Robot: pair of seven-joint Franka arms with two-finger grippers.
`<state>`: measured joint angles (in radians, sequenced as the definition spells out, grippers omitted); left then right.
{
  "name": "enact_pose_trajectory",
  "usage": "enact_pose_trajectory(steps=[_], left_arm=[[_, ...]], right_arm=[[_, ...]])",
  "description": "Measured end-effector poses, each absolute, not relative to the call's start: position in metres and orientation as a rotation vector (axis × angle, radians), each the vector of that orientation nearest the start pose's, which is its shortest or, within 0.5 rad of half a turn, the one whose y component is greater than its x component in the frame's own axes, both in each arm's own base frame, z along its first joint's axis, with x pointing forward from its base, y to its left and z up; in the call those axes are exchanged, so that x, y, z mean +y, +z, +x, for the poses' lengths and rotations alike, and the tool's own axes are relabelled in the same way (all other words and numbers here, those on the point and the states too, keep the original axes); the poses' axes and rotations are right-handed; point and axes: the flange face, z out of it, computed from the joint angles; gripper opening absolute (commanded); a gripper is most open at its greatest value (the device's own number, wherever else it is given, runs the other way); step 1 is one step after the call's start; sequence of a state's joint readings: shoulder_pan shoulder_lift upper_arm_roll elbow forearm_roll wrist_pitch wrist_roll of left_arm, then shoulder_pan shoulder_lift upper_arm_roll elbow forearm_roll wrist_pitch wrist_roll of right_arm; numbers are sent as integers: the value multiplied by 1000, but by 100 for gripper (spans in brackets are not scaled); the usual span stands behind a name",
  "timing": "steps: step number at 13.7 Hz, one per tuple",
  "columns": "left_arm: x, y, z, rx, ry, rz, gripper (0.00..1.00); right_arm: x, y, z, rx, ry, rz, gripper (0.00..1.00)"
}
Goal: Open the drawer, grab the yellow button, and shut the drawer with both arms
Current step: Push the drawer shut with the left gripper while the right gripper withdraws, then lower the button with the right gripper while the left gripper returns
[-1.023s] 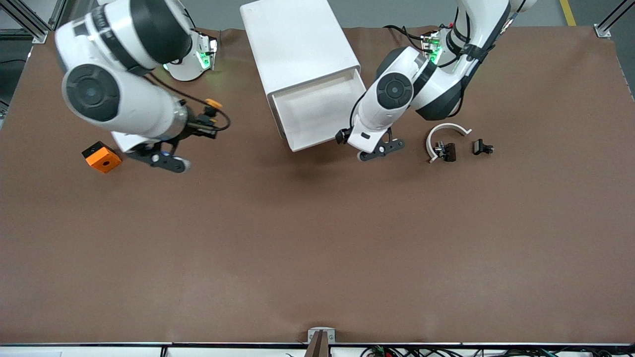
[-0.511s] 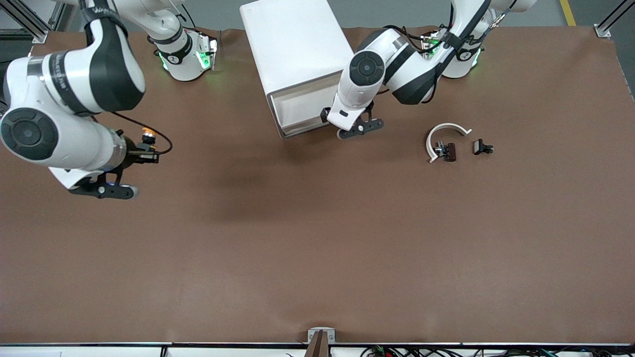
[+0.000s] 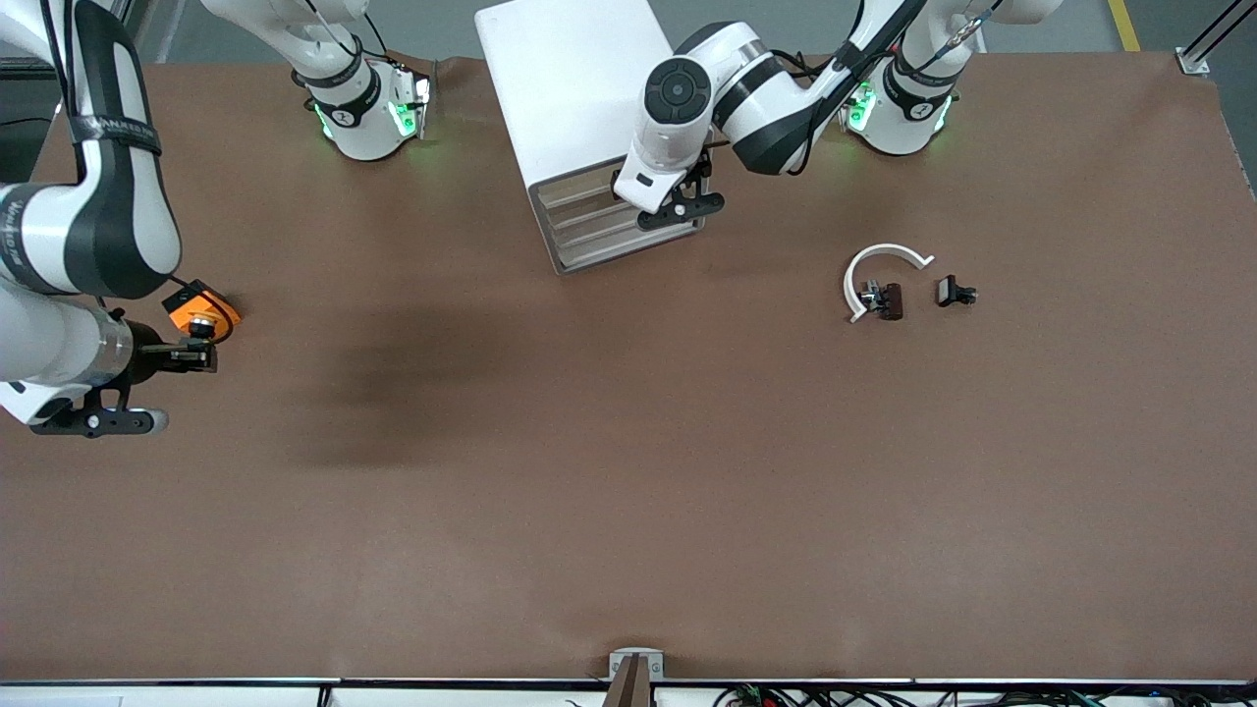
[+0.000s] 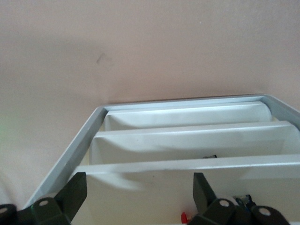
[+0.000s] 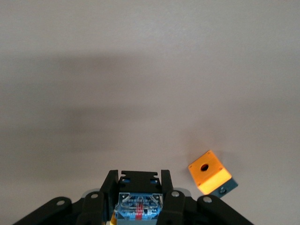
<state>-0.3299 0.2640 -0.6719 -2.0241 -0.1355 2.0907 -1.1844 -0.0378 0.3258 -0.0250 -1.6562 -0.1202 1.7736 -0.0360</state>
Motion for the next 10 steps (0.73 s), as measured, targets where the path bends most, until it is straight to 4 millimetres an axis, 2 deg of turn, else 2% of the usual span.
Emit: enact_pose_trajectory(steps=[2,4,5,7,10], left_arm=[[-480,336,310,-438,490,-3064,100],[-479,336,312,-459,489,-3060,100],[-476,337,319,-476,471,-3063,100],[-453,346,361,-542,372,-3075,100],[-394,363,440,-676,197,-3066,100]], right_arm=[[-59,376,630,-10,334,-3243,17],[-72,354,631,-12,335,-3255,17],[-76,346,631,-19,320,-3259,17],[-82,329,628,-22,285,-3261,17],[-86,306,619,-24,248,-3259,17]])
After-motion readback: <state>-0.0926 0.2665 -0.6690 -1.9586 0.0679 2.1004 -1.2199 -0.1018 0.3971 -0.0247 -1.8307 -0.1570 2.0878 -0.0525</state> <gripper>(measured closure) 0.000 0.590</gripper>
